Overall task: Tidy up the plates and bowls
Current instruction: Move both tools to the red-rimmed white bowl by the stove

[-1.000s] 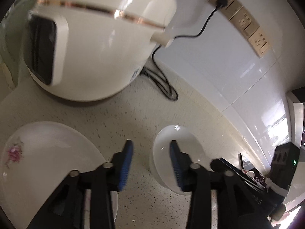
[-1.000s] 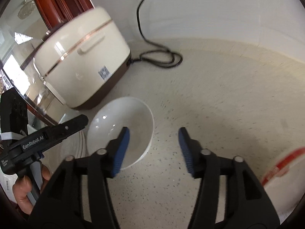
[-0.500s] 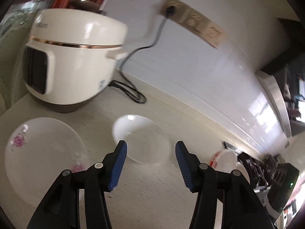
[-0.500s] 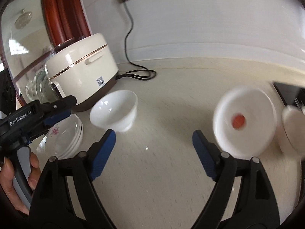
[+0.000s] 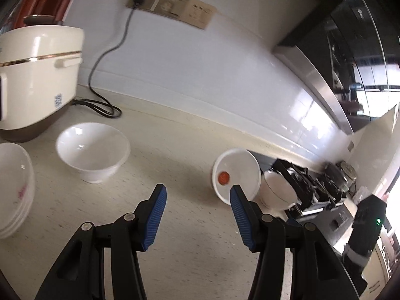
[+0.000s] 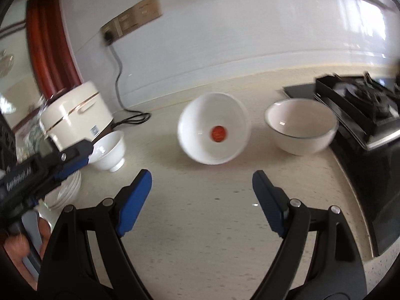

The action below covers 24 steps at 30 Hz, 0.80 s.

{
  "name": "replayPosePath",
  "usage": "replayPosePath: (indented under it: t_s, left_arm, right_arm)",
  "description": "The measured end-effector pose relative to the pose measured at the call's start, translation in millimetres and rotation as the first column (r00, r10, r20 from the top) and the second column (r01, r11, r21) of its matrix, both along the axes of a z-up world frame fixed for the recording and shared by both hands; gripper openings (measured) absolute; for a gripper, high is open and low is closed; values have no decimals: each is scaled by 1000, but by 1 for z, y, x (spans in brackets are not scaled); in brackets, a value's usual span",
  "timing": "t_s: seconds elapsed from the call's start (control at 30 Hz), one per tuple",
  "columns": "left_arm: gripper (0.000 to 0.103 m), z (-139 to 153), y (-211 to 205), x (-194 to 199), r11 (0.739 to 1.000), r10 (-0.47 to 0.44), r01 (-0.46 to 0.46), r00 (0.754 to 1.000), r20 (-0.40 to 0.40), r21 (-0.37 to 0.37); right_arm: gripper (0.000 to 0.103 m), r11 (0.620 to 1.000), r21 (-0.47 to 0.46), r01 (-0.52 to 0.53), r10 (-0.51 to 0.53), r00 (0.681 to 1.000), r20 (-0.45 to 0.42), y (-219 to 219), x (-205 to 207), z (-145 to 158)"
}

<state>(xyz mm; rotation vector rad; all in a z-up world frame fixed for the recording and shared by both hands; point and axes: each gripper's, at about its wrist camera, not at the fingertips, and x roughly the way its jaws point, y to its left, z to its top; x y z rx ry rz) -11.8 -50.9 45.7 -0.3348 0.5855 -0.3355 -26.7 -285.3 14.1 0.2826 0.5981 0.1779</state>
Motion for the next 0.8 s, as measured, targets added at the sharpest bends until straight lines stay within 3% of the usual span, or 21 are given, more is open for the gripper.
replayPosePath:
  t_s: [0.37, 0.5, 0.8]
  left_arm:
    - [54, -13, -37, 20, 998, -61, 62, 997, -41, 27]
    - [54, -19, -44, 33, 997, -67, 69, 996, -65, 25]
    - [53, -29, -53, 63, 998, -64, 66, 992, -109, 10]
  right_arm:
    - [84, 985, 155, 75, -66, 996, -63, -54, 9, -15]
    - [77, 975, 207, 80, -60, 993, -100, -58, 22, -21]
    - [74, 959, 264, 104, -63, 985, -160, -57, 52, -30]
